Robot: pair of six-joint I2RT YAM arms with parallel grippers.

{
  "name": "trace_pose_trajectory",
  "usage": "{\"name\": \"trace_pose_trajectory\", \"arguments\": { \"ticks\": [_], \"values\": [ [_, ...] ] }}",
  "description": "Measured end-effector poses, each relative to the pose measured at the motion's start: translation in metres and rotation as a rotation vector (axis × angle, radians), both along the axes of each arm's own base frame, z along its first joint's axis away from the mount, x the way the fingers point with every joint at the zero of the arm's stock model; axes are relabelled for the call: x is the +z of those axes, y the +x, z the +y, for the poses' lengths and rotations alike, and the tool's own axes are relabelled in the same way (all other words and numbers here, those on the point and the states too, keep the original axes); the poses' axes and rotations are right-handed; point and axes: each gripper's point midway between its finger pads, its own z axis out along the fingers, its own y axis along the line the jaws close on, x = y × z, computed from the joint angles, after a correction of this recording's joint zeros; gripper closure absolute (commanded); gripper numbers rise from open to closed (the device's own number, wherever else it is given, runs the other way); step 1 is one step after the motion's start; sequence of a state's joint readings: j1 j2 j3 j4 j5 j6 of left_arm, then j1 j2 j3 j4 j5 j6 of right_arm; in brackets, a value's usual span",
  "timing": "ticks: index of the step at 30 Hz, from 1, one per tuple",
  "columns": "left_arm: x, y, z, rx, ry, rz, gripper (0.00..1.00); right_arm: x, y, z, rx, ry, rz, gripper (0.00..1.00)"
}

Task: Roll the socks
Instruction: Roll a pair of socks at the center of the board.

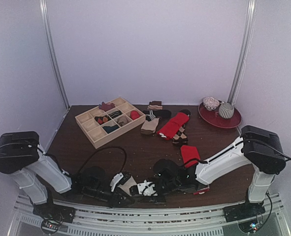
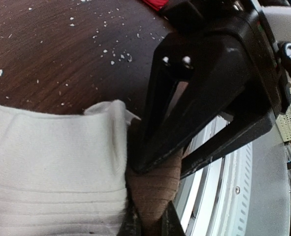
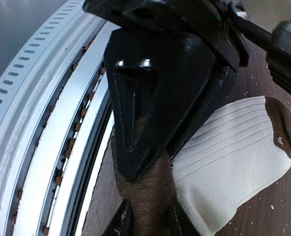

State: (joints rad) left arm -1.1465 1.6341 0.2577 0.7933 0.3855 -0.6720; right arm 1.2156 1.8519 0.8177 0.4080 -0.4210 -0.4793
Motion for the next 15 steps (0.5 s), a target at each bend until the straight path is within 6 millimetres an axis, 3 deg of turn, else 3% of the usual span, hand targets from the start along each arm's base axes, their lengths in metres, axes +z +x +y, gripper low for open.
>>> {"name": "trace_pose_trajectory", "arguments": {
  "ticks": [3, 4, 10, 15],
  "values": [
    [0.003, 0.003, 0.003, 0.007, 0.014, -0.03, 0.62, -0.001, 0.002, 0.008, 0.0, -0.041, 0.088, 0.81],
    [0.003, 0.004, 0.006, 0.012, 0.029, -0.047, 0.58, -0.001, 0.004, 0.012, -0.002, -0.053, 0.109, 0.81],
    [0.019, 0.03, 0.038, 0.13, 0.146, -0.21, 0.42, 0.0, 0.014, 0.033, -0.059, -0.176, 0.306, 0.8],
    [0.075, 0.042, 0.053, 0.221, 0.012, -0.379, 0.39, -0.004, 0.011, 0.02, -0.184, -0.3, 0.553, 0.81]
  ]
}}
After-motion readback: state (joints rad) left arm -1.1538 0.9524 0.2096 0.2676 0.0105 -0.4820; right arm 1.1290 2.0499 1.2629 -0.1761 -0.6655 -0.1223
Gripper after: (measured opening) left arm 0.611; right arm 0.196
